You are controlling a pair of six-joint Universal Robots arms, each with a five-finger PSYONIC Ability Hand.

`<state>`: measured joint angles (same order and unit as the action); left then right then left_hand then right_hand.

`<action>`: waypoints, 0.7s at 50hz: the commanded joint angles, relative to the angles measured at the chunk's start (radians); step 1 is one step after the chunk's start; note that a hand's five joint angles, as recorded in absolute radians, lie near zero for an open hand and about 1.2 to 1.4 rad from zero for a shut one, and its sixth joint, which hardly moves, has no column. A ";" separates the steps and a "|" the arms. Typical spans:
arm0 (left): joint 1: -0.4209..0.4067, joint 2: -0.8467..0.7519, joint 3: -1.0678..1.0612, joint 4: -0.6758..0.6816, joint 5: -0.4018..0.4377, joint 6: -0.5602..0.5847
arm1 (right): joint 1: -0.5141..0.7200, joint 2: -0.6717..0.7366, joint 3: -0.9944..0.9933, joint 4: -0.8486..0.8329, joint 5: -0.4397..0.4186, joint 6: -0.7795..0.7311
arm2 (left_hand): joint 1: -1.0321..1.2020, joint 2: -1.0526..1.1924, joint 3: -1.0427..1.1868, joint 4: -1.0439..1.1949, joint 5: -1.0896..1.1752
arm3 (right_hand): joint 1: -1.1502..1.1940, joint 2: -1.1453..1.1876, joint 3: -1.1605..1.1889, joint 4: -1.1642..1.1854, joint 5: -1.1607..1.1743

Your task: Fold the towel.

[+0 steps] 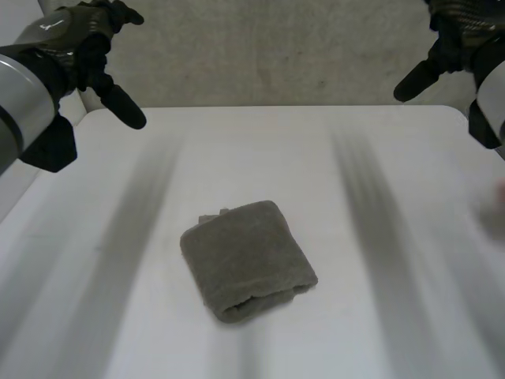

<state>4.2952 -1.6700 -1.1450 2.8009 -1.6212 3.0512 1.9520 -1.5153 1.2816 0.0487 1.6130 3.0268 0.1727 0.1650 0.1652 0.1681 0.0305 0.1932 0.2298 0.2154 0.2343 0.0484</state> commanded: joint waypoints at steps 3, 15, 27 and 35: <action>0.006 -0.002 -0.047 -0.003 0.003 -0.002 | 0.007 -0.008 0.013 0.002 -0.004 -0.061 | 0.003 0.010 0.010 0.007 -0.030 | -0.019 -0.055 -0.041 -0.060 -0.048; 0.041 0.049 -0.056 -0.006 0.003 -0.003 | -0.001 -0.016 0.033 0.003 -0.012 -0.086 | 0.003 0.010 0.010 0.007 -0.030 | -0.019 -0.055 -0.041 -0.060 -0.048; 0.072 0.065 -0.070 -0.008 -0.005 -0.008 | -0.012 -0.016 0.028 0.010 -0.010 -0.085 | 0.006 0.013 0.013 0.010 -0.027 | -0.019 -0.055 -0.041 -0.060 -0.048; 0.060 0.078 -0.073 -0.004 0.000 -0.009 | -0.004 -0.023 0.033 0.011 -0.009 -0.085 | 0.006 0.013 0.013 0.010 -0.027 | -0.019 -0.055 -0.041 -0.060 -0.048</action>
